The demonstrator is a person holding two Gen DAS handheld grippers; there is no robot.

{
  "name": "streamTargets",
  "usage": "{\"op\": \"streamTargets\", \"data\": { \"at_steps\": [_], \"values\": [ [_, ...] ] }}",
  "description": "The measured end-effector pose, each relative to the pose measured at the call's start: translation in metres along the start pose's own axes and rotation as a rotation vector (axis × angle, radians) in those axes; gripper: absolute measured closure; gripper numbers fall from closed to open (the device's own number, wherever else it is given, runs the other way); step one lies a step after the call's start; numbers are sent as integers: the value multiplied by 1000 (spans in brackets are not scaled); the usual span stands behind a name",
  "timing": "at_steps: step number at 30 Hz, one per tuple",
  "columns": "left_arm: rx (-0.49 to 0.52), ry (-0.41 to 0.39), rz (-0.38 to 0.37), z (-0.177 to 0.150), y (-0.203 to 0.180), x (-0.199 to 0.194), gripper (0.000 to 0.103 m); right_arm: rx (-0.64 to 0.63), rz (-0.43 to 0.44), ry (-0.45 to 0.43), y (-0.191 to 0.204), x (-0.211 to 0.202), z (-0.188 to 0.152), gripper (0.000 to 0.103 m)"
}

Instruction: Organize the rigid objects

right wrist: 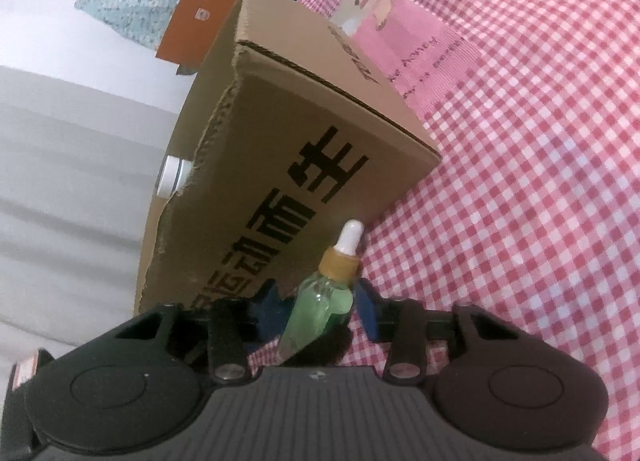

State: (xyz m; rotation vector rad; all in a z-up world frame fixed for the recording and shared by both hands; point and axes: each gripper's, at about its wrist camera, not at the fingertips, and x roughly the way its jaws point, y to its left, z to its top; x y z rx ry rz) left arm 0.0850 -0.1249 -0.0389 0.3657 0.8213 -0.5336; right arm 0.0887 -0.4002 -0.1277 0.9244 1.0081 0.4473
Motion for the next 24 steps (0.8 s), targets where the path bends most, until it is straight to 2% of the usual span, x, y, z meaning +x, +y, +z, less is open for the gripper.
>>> {"op": "streamTargets", "data": {
  "at_steps": [2,9,14,20,23,24],
  "values": [
    [-6,-19,-8,-5,-1,-5,72,16,5,-8,-5,0,-2,73],
    [26,-62,3,-21,-7,-13,72,17,16,-15,-9,-1,-14,72],
    [25,-88,14,-28,-10,-17,72,-33,-12,-20,6,5,-26,70],
    [36,-115,11,-36,-9,-23,72,-26,-7,-32,16,16,-29,70],
    [59,-121,13,-40,-11,-24,72,-24,-13,-42,19,22,-28,75],
    [66,-121,13,-40,-12,-23,71,-31,-21,-45,22,24,-29,80]
  ]
}}
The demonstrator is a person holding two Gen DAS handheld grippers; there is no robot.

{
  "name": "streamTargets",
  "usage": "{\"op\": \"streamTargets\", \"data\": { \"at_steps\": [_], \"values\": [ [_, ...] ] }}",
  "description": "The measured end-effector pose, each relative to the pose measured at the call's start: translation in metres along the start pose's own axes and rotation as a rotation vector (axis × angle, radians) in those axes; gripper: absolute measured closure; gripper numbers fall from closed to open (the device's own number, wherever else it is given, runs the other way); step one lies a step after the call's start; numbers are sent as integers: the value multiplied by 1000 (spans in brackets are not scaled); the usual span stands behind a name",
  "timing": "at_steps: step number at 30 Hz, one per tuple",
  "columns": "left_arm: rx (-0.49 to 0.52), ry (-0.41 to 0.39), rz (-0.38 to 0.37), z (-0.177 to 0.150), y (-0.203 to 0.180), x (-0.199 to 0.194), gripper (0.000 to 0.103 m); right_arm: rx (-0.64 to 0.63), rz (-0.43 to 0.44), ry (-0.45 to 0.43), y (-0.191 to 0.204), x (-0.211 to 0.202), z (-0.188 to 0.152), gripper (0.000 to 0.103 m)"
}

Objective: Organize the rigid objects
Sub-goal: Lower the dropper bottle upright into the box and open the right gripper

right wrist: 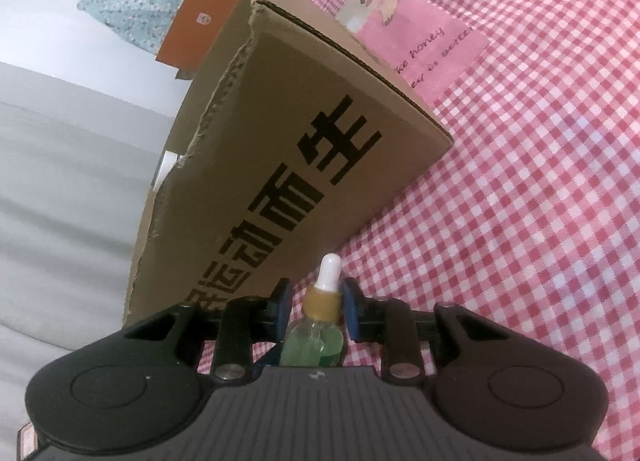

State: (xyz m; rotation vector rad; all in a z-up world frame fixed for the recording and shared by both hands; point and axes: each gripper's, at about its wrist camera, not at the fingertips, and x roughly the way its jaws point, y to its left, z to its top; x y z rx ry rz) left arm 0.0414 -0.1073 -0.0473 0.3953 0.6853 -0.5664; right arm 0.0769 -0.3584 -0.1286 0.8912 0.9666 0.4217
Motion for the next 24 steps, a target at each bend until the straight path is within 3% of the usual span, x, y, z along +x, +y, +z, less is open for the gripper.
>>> {"op": "streamTargets", "data": {
  "at_steps": [7,14,19,24],
  "values": [
    [7,23,-8,4,3,5,70,-75,-16,-26,19,-4,-10,80],
    [-8,20,1,-1,4,2,71,-341,-83,-69,70,-20,-39,80],
    [-49,-30,25,7,5,-22,72,-503,-136,-84,106,-26,-54,81],
    [-98,-134,45,38,21,-60,72,-665,-115,-122,151,-50,-50,81]
  ]
}}
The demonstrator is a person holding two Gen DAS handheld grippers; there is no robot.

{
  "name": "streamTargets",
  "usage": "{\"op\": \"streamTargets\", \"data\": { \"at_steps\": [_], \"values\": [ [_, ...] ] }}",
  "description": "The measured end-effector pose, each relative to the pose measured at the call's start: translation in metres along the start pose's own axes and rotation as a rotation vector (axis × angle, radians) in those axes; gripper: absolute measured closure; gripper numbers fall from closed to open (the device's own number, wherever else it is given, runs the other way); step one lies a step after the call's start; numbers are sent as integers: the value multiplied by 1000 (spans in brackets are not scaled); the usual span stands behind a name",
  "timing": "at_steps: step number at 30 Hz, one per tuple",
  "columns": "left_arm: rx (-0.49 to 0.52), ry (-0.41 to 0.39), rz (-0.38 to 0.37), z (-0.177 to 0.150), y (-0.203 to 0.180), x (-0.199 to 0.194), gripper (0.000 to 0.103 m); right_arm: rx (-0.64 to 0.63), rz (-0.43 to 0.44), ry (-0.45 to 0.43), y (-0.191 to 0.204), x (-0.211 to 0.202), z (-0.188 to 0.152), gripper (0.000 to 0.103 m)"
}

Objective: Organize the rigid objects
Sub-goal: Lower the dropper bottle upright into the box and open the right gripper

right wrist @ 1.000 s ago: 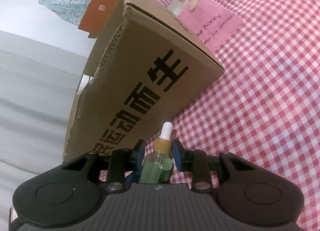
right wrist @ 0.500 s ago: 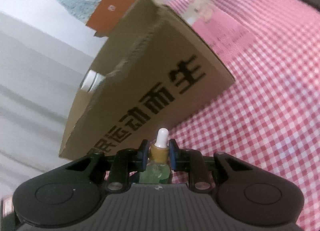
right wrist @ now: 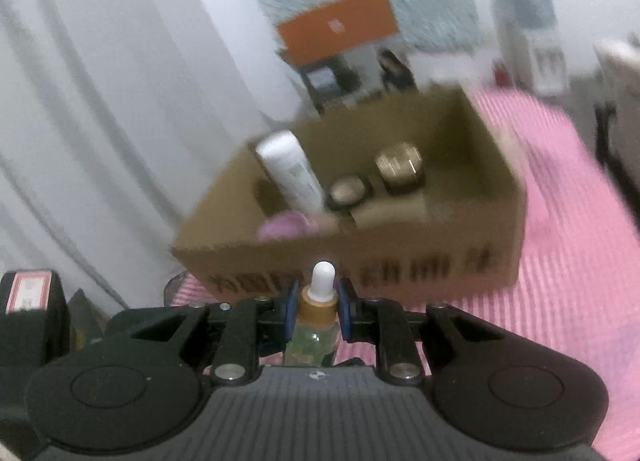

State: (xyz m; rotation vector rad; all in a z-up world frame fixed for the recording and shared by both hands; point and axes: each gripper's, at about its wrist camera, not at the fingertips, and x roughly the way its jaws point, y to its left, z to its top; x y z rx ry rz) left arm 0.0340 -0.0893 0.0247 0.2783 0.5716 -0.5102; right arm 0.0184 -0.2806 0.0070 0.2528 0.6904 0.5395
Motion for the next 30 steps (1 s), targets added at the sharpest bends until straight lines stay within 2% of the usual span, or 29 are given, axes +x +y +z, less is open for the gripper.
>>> {"op": "streamTargets", "data": {
  "at_steps": [3,6,10,14,17,21,27,30],
  "values": [
    [-13,-65,18,30,12,-14,71,-96,38,-40,11,-20,35,81],
    [-67,-74,6,61,29,-8,72,-172,74,-65,14,-28,72,81],
    [-148,-15,-13,83,50,28,72,-197,100,-39,4,-8,122,81],
    [-201,112,-30,86,67,82,71,-154,96,46,-25,36,153,81],
    [-230,209,-44,82,77,118,72,-119,84,117,-51,72,157,81],
    [-258,295,-48,79,86,147,71,-94,70,193,-78,106,149,81],
    [-249,342,-38,83,90,159,71,-84,72,256,-100,134,143,81],
    [-247,355,-34,83,93,162,71,-117,40,287,-104,145,137,83]
  ]
}}
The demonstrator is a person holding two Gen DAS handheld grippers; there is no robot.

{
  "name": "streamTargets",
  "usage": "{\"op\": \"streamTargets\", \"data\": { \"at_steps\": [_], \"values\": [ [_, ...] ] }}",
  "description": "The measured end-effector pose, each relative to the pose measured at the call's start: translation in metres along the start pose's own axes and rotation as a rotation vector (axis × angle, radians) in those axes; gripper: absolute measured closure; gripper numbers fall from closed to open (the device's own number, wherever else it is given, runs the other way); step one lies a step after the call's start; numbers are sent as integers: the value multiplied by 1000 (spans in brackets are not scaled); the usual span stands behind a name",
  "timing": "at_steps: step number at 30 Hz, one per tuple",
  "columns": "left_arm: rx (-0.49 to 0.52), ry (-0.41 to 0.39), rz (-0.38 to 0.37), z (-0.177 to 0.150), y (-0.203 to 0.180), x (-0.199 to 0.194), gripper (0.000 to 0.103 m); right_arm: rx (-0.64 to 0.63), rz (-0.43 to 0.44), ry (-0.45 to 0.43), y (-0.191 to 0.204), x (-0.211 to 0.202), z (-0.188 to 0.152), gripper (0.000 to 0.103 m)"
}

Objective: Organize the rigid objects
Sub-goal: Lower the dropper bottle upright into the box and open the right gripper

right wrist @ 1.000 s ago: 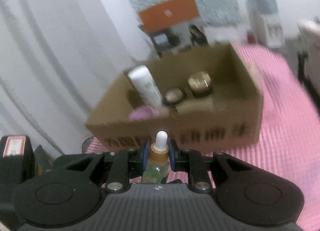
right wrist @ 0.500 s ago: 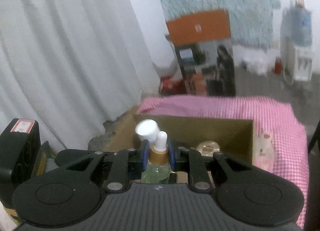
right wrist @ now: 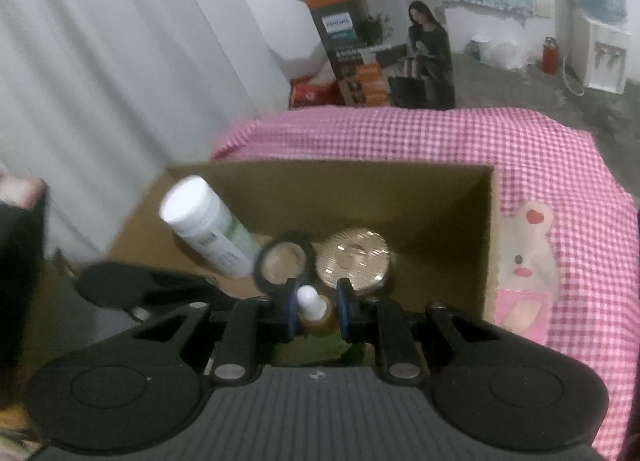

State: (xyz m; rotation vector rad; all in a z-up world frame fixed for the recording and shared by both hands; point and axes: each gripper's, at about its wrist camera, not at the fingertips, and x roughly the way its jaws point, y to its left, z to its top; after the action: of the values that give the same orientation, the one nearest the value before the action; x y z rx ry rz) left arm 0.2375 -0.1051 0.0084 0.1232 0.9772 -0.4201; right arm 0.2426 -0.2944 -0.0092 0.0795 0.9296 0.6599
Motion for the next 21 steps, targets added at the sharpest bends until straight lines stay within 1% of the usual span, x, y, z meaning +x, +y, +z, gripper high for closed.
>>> {"op": "streamTargets", "data": {
  "at_steps": [2,5,6,8,10,11,12,13,14,15,16,17,18,19,21],
  "values": [
    [-6,2,-5,-1,-1,-1,71,7,19,6,-3,2,0,84],
    [-4,1,1,3,-1,3,70,0,22,4,-4,2,3,85],
    [-2,-1,3,2,-3,1,67,4,25,6,-3,2,3,85],
    [0,-11,8,0,-5,-3,58,-1,18,9,-1,0,2,84],
    [1,-40,8,-3,-7,-12,42,-4,6,7,2,-3,2,82],
    [3,-58,7,-5,-8,-19,39,0,5,7,3,-6,1,81],
    [4,-73,9,-7,-9,-24,32,8,6,2,4,-8,1,81],
    [5,-90,13,-9,-10,-31,28,15,12,-7,4,-13,0,80],
    [8,-112,16,-12,-11,-39,25,23,17,-21,5,-19,0,79],
    [10,-132,20,-14,-12,-47,20,32,17,-39,6,-26,-2,74],
    [9,-153,27,-17,-13,-56,12,38,13,-59,8,-34,-3,59],
    [9,-176,37,-21,-13,-65,7,43,6,-91,11,-45,-5,48],
    [5,-202,48,-25,-13,-76,1,41,1,-122,15,-56,-7,32],
    [0,-227,61,-29,-14,-85,0,36,-7,-159,19,-68,-10,27],
    [-6,-277,94,-39,-14,-107,0,17,-38,-226,31,-92,-18,24]
  ]
}}
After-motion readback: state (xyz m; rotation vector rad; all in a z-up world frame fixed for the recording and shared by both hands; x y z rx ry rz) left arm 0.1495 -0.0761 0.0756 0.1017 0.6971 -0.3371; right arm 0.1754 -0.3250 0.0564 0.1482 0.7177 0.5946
